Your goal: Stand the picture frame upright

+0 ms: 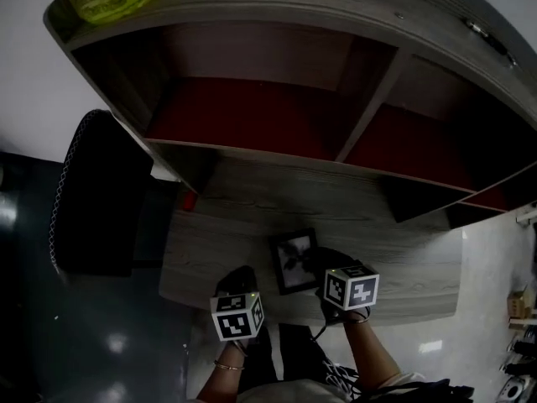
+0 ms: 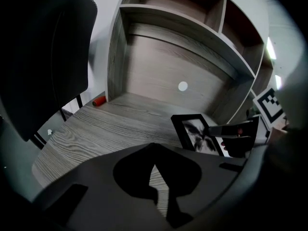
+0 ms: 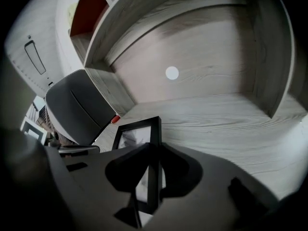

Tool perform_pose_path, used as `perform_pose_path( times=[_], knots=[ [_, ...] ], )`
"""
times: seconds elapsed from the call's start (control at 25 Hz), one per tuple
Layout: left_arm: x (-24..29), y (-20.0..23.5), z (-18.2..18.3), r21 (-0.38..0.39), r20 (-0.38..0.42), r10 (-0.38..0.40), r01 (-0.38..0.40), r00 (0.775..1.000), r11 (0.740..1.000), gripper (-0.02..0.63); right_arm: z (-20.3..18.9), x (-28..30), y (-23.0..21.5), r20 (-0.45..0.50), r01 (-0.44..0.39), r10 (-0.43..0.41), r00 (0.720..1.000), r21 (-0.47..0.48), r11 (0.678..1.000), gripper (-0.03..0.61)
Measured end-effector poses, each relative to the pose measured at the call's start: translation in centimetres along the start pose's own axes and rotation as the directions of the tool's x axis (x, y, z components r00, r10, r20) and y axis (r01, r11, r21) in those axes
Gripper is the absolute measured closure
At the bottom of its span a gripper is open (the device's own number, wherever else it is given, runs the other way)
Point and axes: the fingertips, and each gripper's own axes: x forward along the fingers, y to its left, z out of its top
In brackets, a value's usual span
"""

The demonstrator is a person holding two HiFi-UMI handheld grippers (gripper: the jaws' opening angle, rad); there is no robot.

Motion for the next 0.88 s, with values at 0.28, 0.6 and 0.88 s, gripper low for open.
perform_pose_path(
  times=[0.28, 0.6, 0.88],
  knots=[
    [-1.8, -0.7, 2.9, 0.042, 0.059, -0.033, 0.031, 0.998, 0.999, 0.603, 2.3, -2.7, 1.4, 0.080, 0.026, -0.027, 0.996, 0.010, 1.000, 0.492],
    [-3.8, -0.9, 5.9, 0.084, 0.118, -0.072, 0.062, 0.990, 0.995, 0.603, 4.8, -5.7, 3.3, 0.174, 0.042, -0.044, 0.984, 0.017, 0.999, 0.492],
    [-5.7, -1.2, 9.4, 0.133, 0.179, -0.117, 0.094, 0.977, 0.987, 0.603, 7.5, -9.0, 4.1, 0.263, 0.086, -0.091, 0.960, 0.030, 0.996, 0.492]
  ],
)
